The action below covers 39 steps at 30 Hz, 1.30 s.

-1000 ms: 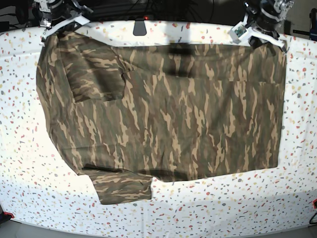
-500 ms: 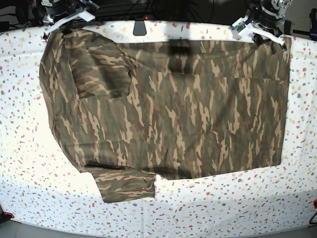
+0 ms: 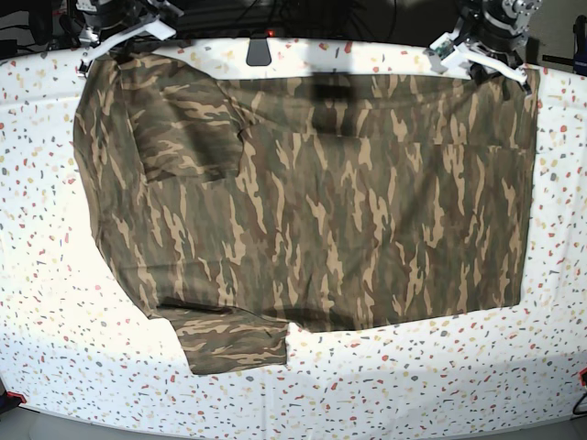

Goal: Fold the T-shirt properly
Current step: 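Open both grippers and release the shirt edge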

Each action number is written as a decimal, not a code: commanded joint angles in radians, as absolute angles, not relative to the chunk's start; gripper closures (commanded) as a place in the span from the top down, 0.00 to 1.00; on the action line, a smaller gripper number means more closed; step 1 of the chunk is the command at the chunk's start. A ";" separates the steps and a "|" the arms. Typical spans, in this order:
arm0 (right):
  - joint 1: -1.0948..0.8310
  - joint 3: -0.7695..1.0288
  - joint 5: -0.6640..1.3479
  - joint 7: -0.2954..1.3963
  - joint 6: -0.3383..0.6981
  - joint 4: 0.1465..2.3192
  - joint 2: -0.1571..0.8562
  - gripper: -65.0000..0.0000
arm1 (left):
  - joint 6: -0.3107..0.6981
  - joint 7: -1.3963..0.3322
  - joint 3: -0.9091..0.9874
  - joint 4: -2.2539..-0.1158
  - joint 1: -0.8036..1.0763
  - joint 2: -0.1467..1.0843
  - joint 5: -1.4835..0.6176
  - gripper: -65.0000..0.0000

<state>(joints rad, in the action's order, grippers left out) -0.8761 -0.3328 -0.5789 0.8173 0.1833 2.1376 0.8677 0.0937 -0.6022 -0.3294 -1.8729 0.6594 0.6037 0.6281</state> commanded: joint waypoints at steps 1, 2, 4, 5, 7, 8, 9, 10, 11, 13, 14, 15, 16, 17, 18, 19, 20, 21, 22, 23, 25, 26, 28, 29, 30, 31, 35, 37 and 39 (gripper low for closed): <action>-0.884 -0.327 -0.579 0.820 0.171 2.156 0.881 0.03 | 0.081 -0.602 -0.328 -1.883 0.662 0.616 0.628 0.00; -0.884 -0.327 -0.568 0.820 0.171 2.156 0.881 0.16 | 0.081 -0.602 -0.328 -1.883 0.662 0.616 0.628 0.00; -0.884 -0.327 -0.568 0.820 0.171 2.156 0.881 0.38 | 0.081 -0.602 -0.328 -1.883 0.662 0.616 0.629 0.02; -0.884 -0.327 -0.568 0.815 0.170 2.156 0.881 0.43 | 0.081 -0.603 -0.328 -1.883 0.662 0.616 0.628 0.13; -0.884 -0.327 -0.569 0.810 0.155 2.156 0.881 0.45 | 0.081 -0.602 -0.328 -1.883 0.662 0.616 0.629 0.33; -0.884 -0.327 -0.569 0.809 0.144 2.156 0.881 0.45 | 0.068 -0.602 -0.328 -1.883 0.662 0.616 0.633 0.41; -0.884 -0.327 -0.569 0.810 0.129 2.156 0.881 0.45 | 0.032 -0.602 -0.328 -1.883 0.662 0.616 0.645 0.46; -0.884 -0.327 -0.569 0.810 0.115 2.156 0.880 0.45 | -0.021 -0.603 -0.328 -1.883 0.662 0.616 0.662 0.49; -0.884 -0.327 -0.569 0.810 0.102 2.156 0.880 0.45 | -0.076 -0.609 -0.328 -1.883 0.662 0.616 0.684 0.51; -0.883 -0.327 -0.569 0.813 0.092 2.156 0.878 0.45 | -0.164 -0.631 -0.328 -1.883 0.662 0.616 0.736 0.54; -0.884 -0.327 -0.569 0.812 0.088 2.156 0.878 0.45 | -0.193 -0.646 -0.328 -1.884 0.662 0.616 0.765 0.56; -0.883 -0.327 -0.569 0.812 0.088 2.156 0.878 0.45 | -0.207 -0.666 -0.328 -1.885 0.662 0.616 0.788 0.56; -0.883 -0.327 -0.569 0.810 0.088 2.156 0.878 0.45 | -0.207 -0.686 -0.328 -1.888 0.662 0.616 0.801 0.56; -0.884 -0.327 -0.569 0.806 0.088 2.157 0.878 0.45 | -0.207 -0.705 -0.328 -1.892 0.662 0.616 0.807 0.56; -0.884 -0.327 -0.569 0.801 0.088 2.159 0.878 0.45 | -0.207 -0.721 -0.328 -1.895 0.662 0.616 0.807 0.56; -0.884 -0.327 -0.569 0.796 0.088 2.164 0.878 0.45 | -0.207 -0.734 -0.328 -1.897 0.662 0.616 0.807 0.56; -0.884 -0.327 -0.569 0.792 0.088 2.172 0.878 0.45 | -0.207 -0.738 -0.328 -1.898 0.663 0.616 0.804 0.56; -0.884 -0.327 -0.569 0.788 0.088 2.182 0.878 0.45 | -0.207 -0.737 -0.328 -1.898 0.663 0.616 0.799 0.56; -0.884 -0.327 -0.569 0.785 0.088 2.192 0.878 0.45 | -0.207 -0.737 -0.328 -1.898 0.663 0.616 0.789 0.56; -0.884 -0.327 -0.569 0.784 0.088 2.203 0.878 0.45 | -0.207 -0.737 -0.328 -1.898 0.663 0.616 0.777 0.56; -0.883 -0.327 -0.569 0.783 0.088 2.221 0.878 0.45 | -0.207 -0.737 -0.328 -1.899 0.667 0.616 0.768 0.56; -0.881 -0.327 -0.568 0.782 0.088 2.228 0.878 0.45 | -0.207 -0.739 -0.328 -1.900 0.669 0.616 0.767 0.56; -0.881 -0.327 -0.568 0.766 0.072 2.243 0.878 0.45 | -0.206 -0.760 -0.328 -1.911 0.674 0.616 0.767 0.56; -0.881 -0.327 -0.568 0.759 0.064 2.249 0.878 0.45 | -0.206 -0.780 -0.328 -1.924 0.676 0.616 0.770 0.56; -0.880 -0.327 -0.569 0.755 0.057 2.255 0.878 0.45 | -0.206 -0.799 -0.328 -1.945 0.680 0.616 0.770 0.56; -0.878 -0.327 -0.569 0.755 0.054 2.259 0.878 0.45 | -0.207 -0.821 -0.328 -1.971 0.686 0.616 0.768 0.56; -0.878 -0.327 -0.569 0.756 0.052 2.262 0.878 0.45 | -0.206 -0.899 -0.328 -2.104 0.731 0.616 0.760 0.56; -0.878 -0.327 -0.569 0.756 0.050 2.262 0.878 0.45 | -0.205 -0.903 -0.328 -2.172 0.754 0.616 0.740 0.56; -0.871 -0.327 -0.569 0.752 0.030 2.262 0.877 0.45 | -0.198 -0.873 -0.328 -2.221 0.759 0.616 0.709 0.56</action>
